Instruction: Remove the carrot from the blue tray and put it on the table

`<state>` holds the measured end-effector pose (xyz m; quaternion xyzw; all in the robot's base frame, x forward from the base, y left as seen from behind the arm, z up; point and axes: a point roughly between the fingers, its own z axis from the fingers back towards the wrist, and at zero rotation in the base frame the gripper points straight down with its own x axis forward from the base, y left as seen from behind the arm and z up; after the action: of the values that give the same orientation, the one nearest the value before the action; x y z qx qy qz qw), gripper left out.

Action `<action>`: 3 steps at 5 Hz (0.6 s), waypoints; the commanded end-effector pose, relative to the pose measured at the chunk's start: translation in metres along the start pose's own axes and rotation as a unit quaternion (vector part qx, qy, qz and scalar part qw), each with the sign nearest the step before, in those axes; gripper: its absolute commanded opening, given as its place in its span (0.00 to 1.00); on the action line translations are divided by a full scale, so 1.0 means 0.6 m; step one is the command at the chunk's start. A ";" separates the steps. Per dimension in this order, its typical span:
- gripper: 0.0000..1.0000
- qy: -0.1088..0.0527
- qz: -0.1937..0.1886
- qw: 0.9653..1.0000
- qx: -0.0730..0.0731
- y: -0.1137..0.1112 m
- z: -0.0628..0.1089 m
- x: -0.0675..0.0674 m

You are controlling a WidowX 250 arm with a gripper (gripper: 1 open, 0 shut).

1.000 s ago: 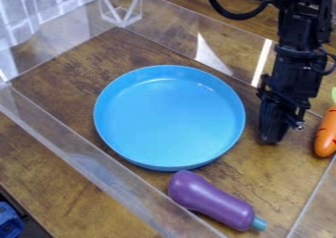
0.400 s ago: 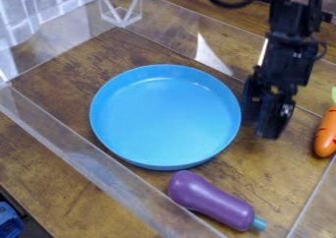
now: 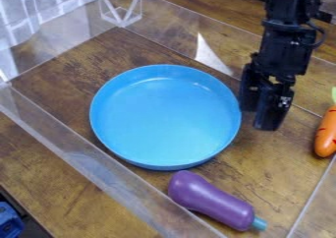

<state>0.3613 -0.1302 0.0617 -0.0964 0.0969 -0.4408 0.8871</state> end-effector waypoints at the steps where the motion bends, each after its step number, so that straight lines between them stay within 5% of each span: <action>1: 1.00 -0.046 0.006 0.998 0.034 0.001 0.048 -0.009; 3: 1.00 -0.057 0.011 0.997 0.045 0.006 0.043 -0.008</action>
<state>0.3608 -0.1287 0.0494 -0.0874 0.0767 -0.4318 0.8944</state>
